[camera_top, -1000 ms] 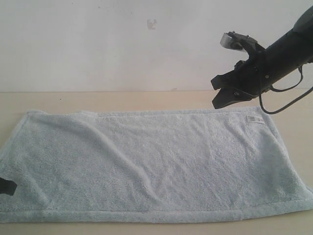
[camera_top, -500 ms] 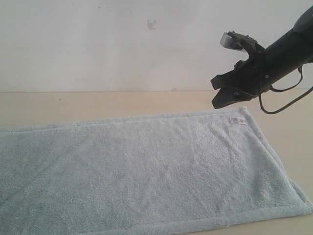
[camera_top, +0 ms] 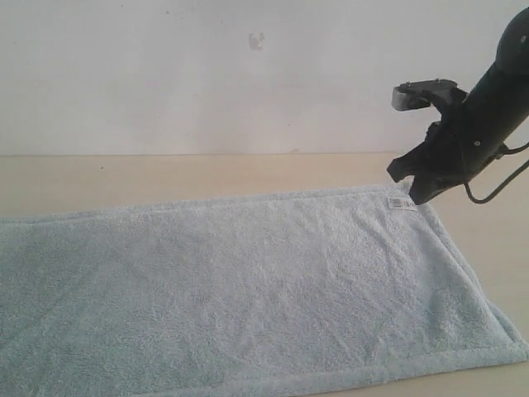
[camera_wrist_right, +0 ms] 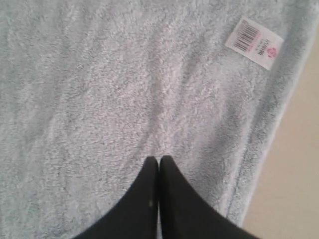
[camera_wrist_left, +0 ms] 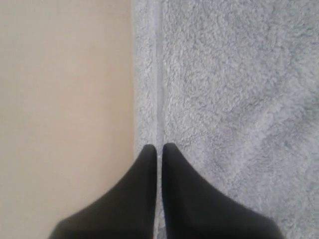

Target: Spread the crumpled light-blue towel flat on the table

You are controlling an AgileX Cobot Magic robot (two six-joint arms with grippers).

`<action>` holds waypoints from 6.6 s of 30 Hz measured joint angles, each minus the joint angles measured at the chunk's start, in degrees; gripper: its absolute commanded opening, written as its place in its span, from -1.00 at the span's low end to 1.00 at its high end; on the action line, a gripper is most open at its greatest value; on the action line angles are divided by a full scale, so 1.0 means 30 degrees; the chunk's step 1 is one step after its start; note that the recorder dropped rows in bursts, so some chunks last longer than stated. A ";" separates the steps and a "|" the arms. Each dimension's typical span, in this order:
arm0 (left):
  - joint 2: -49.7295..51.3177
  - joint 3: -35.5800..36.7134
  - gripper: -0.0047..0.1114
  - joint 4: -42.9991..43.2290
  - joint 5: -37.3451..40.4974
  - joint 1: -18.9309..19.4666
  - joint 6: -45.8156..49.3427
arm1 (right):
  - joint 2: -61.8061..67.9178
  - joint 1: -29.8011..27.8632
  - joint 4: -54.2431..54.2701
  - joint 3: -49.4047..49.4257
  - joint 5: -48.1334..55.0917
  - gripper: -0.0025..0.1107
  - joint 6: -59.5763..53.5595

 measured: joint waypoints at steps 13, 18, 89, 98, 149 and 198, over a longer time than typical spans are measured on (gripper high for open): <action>0.0000 0.0000 -0.85 -0.0656 -0.2045 0.0000 0.0010 | 0.2177 0.0000 -0.5713 0.0948 -0.3933 -0.96 0.4096; 0.0000 0.0000 -0.85 -0.0760 -0.2322 0.0000 0.0010 | 0.3168 0.0000 -0.7236 0.0948 -0.4154 -0.96 0.5156; 0.0000 0.0000 -0.85 -0.5568 -0.3910 0.0000 0.3812 | 0.0234 -0.6370 -1.0685 0.8251 -0.6222 -0.96 1.0206; 0.0000 0.0000 -0.85 -0.6082 -0.4203 0.0000 0.4009 | -0.0709 -0.4797 -0.6443 0.3766 -0.8146 -0.96 0.4997; -0.0156 0.0000 -0.85 -0.7091 -0.5355 0.0000 0.4324 | 0.8306 -0.6812 -0.2293 -0.6701 -0.3051 -0.96 0.1626; -1.9639 -0.0243 -0.85 -2.5662 0.3971 0.0000 1.5311 | -2.4239 -0.6290 2.1112 1.5247 -0.2799 -0.96 -1.0291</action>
